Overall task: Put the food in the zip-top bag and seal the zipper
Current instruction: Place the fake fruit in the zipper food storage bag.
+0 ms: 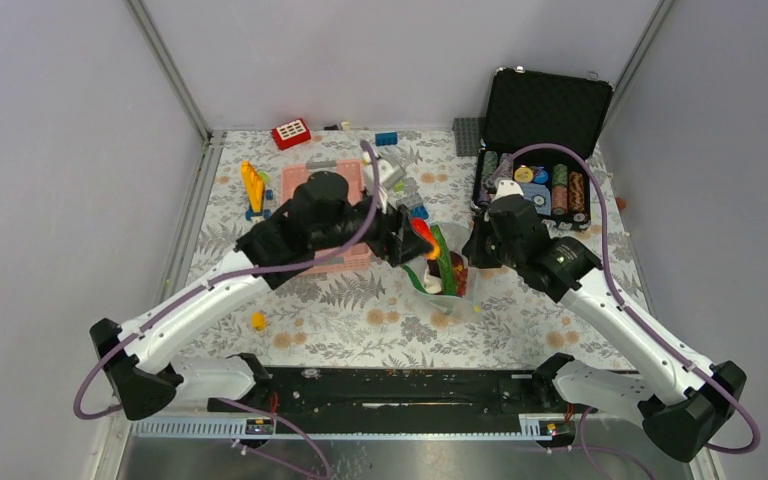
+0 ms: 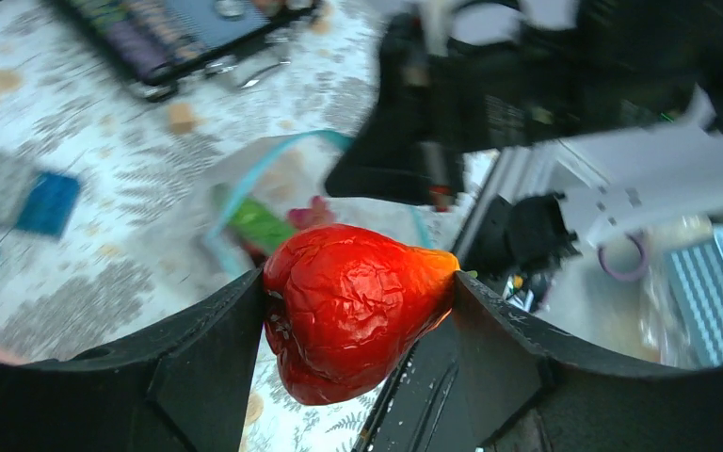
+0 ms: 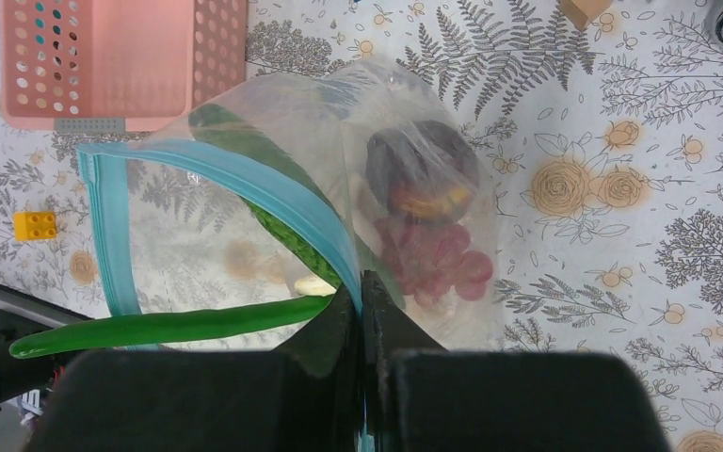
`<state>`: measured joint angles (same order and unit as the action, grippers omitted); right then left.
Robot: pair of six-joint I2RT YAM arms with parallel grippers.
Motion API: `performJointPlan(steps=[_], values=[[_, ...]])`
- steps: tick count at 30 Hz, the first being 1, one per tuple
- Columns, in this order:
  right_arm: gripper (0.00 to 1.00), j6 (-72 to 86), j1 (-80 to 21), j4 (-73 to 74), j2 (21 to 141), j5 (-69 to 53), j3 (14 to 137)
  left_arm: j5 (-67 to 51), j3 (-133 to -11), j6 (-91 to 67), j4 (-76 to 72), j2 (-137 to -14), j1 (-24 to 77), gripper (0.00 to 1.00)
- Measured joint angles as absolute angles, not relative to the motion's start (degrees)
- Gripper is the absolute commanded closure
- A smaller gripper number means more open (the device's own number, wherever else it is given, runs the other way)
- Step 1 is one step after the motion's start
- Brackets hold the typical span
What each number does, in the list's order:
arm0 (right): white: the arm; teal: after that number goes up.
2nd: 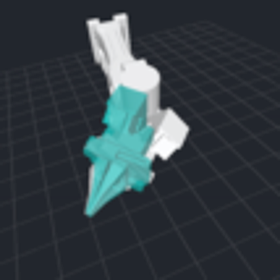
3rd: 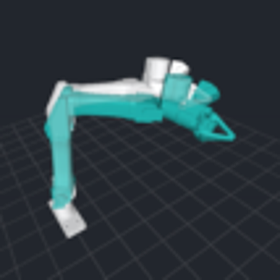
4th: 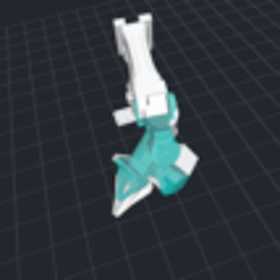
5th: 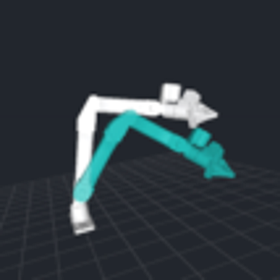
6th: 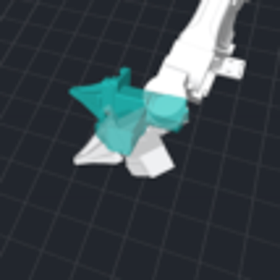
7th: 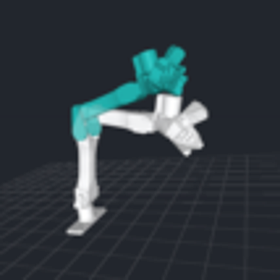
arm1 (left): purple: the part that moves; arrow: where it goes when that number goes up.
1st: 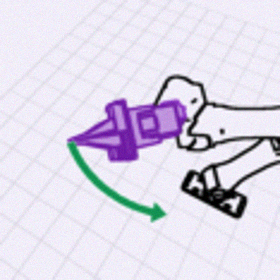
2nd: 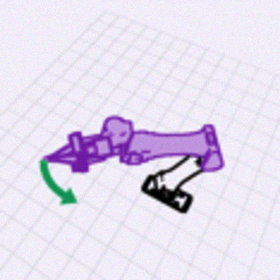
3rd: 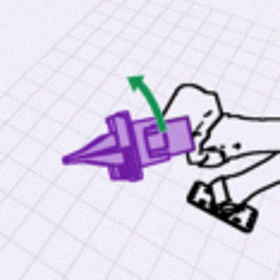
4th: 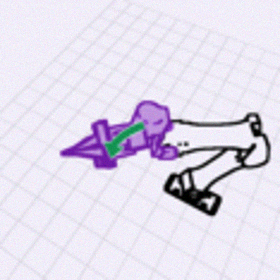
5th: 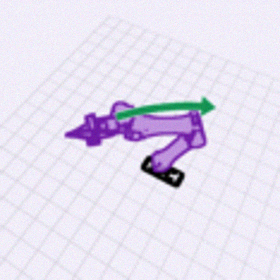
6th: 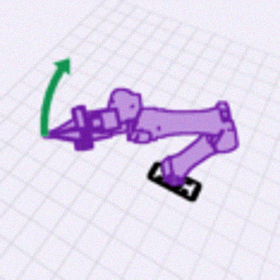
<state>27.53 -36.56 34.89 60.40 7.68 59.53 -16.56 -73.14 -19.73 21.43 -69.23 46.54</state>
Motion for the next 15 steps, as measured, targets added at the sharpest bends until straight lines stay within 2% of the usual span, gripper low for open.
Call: performJointPlan(steps=[7, 15], values=[[0.98, 27.7, -36.6, 34.8, 59.2, 6.8, 59.2, -20.8, -73.1, -8.1, 17.6, -73.0, 57.2, 0.28], [0.98, 28.2, -36.4, 33.9, 58.4, 4.8, 58.5, -17.3, -73.4, -3.3, 16.5, -83.1, 57.6, 0.28]])
